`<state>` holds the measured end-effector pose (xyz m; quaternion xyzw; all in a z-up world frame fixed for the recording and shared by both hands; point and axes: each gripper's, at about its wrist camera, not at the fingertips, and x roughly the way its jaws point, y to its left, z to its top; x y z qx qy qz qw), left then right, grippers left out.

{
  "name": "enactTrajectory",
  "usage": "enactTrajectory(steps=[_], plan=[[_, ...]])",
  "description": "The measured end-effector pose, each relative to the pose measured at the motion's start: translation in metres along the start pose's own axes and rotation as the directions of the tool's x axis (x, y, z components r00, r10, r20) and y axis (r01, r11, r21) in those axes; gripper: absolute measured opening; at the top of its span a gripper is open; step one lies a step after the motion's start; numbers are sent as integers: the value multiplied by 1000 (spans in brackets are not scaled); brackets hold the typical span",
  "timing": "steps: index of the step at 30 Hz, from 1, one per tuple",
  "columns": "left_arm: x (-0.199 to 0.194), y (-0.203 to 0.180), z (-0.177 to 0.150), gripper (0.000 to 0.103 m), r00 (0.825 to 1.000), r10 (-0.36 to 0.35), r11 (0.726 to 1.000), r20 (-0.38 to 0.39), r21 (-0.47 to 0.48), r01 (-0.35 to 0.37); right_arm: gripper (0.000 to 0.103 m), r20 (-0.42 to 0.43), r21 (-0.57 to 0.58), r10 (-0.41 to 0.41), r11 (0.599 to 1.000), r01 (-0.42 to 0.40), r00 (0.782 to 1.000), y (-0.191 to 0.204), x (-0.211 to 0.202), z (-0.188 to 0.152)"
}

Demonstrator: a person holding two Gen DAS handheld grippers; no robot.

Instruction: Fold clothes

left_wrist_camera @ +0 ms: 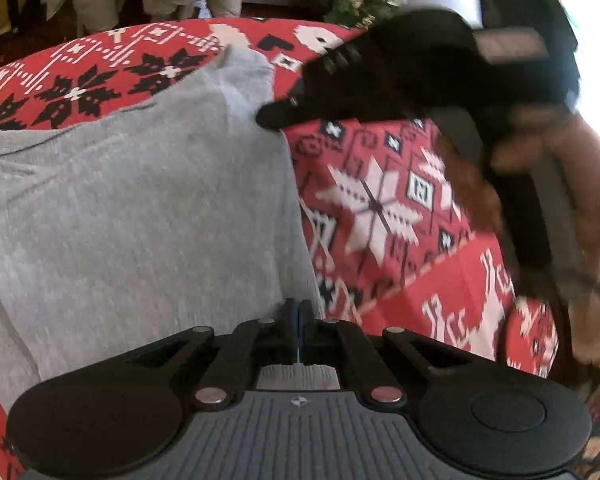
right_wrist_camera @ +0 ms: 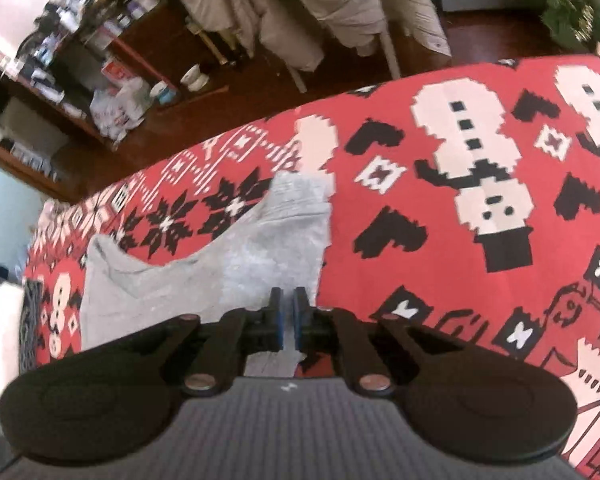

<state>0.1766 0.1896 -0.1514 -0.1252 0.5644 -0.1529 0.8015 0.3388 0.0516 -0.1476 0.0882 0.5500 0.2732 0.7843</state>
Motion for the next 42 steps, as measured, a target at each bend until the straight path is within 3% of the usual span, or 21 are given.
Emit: enactTrajectory(steps=[9,16,22,30,36,42], plan=[[-1,-10,-14,1,1000,-6,1000,-22,23,6,5,-22,-44,-9,999,8,1000,5,-13,-8],[-1,-13,-15,1,1000,0,1000,-26,21,0,5,-154,-124,22,991,-41,988,23,-26,-65],[-1,-16,-18,1,1000,3,1000,-25,16,-3,5,-219,-101,40,993,-63,975,22,-45,-98],[-3,-16,-22,1,1000,2,1000,-17,-17,-2,5,-226,-109,63,990,-90,972,28,-39,-93],[-15,-16,-24,1,1000,18,999,0,-46,-18,6,-284,-96,34,993,-64,958,27,-45,-115],[-30,-13,-22,1,997,60,996,38,-74,-57,6,-212,-99,33,994,-55,977,38,-53,-100]])
